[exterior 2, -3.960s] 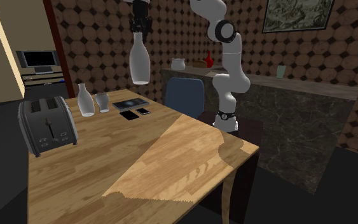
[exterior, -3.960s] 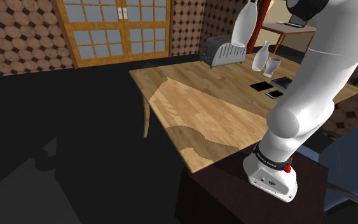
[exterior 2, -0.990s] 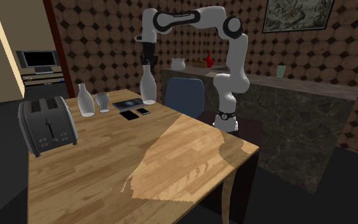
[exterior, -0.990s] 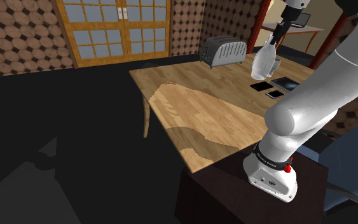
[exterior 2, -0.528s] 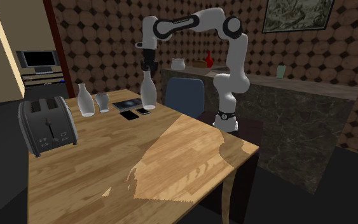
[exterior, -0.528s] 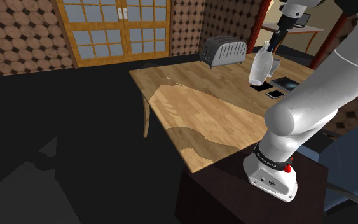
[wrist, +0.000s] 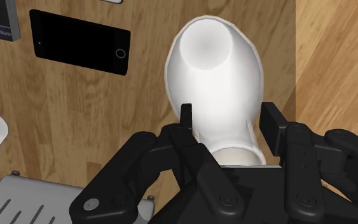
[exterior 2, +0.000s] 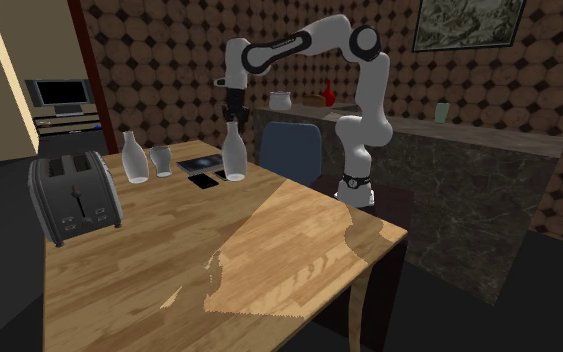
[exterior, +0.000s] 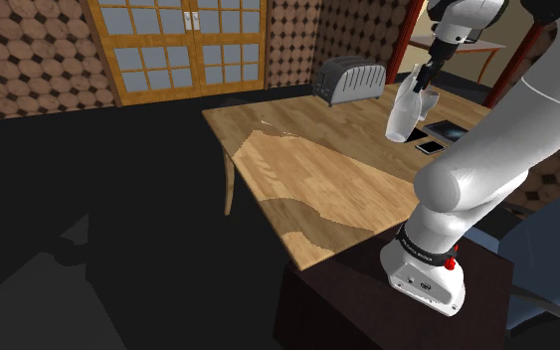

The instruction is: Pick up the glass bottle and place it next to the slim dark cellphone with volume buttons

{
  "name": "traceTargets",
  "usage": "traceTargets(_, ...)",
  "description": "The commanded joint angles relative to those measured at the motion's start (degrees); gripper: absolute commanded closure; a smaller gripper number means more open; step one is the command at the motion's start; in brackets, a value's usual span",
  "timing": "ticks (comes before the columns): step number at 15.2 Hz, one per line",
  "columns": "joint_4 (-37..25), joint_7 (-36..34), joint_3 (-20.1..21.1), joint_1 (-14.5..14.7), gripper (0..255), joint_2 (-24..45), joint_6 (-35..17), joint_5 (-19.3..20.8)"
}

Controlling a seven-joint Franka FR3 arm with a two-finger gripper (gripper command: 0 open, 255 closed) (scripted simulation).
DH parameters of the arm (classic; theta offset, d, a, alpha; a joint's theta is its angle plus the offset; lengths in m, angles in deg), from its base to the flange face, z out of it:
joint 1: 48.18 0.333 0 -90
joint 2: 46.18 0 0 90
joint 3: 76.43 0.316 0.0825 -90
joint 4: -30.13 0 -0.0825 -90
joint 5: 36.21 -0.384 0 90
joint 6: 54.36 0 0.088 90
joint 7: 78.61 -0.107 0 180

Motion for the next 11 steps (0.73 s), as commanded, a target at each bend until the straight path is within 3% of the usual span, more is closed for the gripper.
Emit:
traceTargets(1,1.08,0.22,-0.11,0.03,255,0.42,-1.48,-0.28)
traceTargets(11,6.22,2.13,-0.94,0.09,255,3.09,-8.68,-2.24)
